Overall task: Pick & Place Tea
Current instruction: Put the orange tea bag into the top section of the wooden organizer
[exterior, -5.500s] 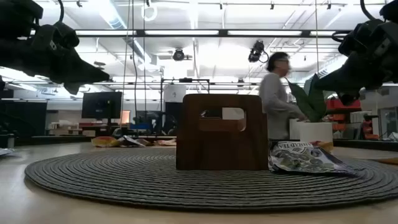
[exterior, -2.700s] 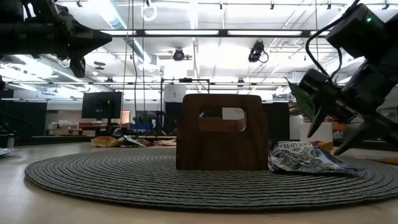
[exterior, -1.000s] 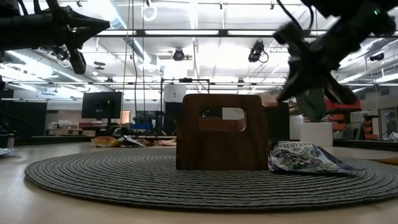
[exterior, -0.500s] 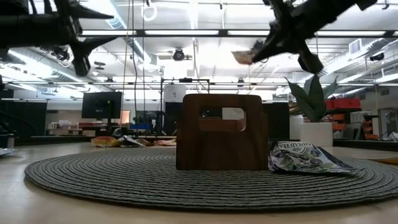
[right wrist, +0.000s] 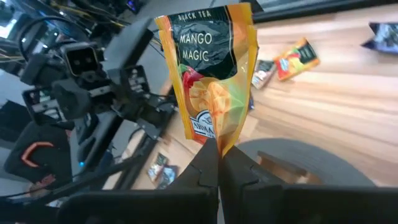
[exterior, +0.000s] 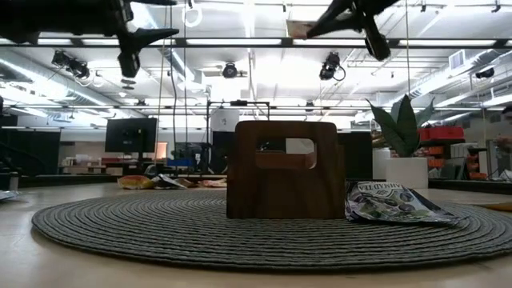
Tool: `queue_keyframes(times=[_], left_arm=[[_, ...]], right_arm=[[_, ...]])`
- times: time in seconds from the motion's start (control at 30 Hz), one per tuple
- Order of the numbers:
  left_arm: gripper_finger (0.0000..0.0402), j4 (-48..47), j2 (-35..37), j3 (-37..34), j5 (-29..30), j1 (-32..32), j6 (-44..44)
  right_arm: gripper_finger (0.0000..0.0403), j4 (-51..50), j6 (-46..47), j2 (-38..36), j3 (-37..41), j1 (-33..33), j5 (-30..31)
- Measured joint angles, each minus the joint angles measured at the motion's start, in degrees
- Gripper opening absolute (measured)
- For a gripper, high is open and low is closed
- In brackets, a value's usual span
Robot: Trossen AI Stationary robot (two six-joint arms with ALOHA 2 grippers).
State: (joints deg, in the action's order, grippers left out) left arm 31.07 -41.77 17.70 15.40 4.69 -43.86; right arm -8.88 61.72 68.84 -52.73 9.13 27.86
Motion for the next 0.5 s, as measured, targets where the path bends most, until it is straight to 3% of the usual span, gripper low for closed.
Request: queue_keyframes(times=[0.5], left_arm=[[0.0193, 0.0, -14.9, 12.9, -0.2, -0.8, 4.5]], right_arm=[[0.0000, 7.5, -3.9, 1.1, -2.3, 0.1, -0.2]])
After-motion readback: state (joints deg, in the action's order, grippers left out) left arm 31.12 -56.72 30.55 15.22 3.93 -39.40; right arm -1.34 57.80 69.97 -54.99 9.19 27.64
